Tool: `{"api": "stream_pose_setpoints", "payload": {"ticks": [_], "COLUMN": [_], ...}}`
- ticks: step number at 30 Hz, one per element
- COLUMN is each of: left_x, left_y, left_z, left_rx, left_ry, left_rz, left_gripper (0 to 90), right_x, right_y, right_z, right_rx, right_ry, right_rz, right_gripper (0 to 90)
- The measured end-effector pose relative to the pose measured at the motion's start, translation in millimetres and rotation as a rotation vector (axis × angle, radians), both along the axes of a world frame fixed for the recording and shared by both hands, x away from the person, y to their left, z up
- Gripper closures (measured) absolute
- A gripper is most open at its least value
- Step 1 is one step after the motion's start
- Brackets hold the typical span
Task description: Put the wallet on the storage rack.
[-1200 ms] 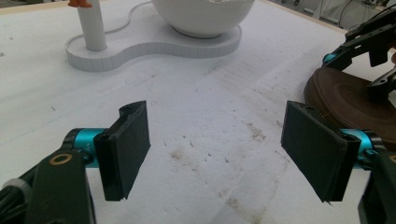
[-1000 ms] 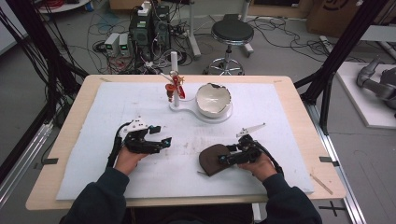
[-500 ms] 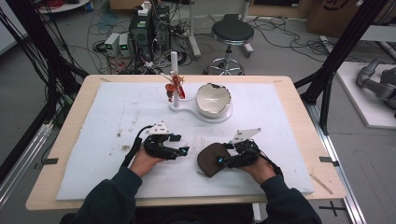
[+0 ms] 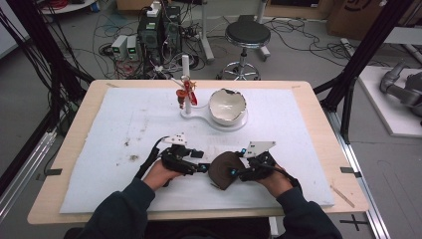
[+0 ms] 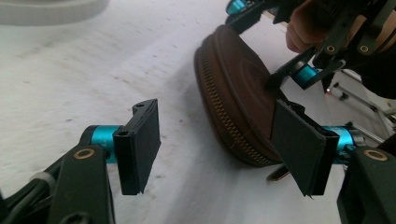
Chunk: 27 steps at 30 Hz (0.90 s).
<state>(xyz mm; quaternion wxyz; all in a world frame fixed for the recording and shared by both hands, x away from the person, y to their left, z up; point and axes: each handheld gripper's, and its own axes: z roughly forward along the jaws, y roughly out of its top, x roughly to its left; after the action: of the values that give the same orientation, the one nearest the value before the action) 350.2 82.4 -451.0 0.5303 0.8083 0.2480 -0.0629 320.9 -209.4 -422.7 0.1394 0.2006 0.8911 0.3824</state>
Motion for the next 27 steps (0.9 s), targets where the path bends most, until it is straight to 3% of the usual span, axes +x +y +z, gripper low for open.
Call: {"api": "stream_pose_setpoints", "payload": {"ticks": [2, 4, 7, 9, 12, 16, 19, 22, 24, 27], "left_x": [-1.2, -1.5, -1.8, -3.2, -3.4, -3.4, -1.8, -4.6, -4.7, -5.4], "left_y": [-4.7, -6.0, -7.5, -9.2, -9.5, -9.5, -9.3, -10.6, -10.6, -10.2], "left_z": [-0.1, -0.6, -0.9, -0.6, -0.5, -0.6, -1.4, -0.1, -0.3, 0.5], "left_rx": [0.023, 0.014, 0.017, 0.029, 0.040, 0.045, 0.045, 0.057, 0.054, 0.046], "left_ry": [-0.003, 0.011, 0.015, 0.004, 0.003, 0.011, 0.034, 0.004, 0.019, 0.010], "left_rz": [-0.020, -0.036, -0.055, -0.076, -0.083, -0.072, -0.054, -0.069, -0.061, -0.056], "left_gripper": [33.2, 34.4, 43.1, 54.4, 59.3, 59.8, 51.1, 60.8, 62.7, 66.2], "right_x": [-0.4, -0.4, 0.1, 0.0, 1.0, 1.7, 1.1, 1.2, 1.9, 3.5], "right_y": [1.1, 2.4, 3.5, 4.2, 5.1, 5.5, 5.9, 6.1, 5.8, 4.5], "right_z": [0.6, 0.8, 0.8, 0.8, 0.5, -0.1, 0.5, 0.4, 0.0, -0.6], "right_rx": [-0.002, -0.002, 0.000, 0.004, 0.007, 0.007, 0.005, 0.006, 0.006, 0.016], "right_ry": [0.000, -0.001, 0.000, 0.001, 0.004, 0.011, 0.002, 0.002, 0.009, 0.029], "right_rz": [0.001, 0.004, 0.006, 0.003, 0.003, 0.001, 0.005, 0.004, 0.004, -0.002], "right_gripper": [40.6, 40.7, 40.7, 40.8, 40.8, 40.9, 41.0, 41.0, 40.9, 40.2]}}
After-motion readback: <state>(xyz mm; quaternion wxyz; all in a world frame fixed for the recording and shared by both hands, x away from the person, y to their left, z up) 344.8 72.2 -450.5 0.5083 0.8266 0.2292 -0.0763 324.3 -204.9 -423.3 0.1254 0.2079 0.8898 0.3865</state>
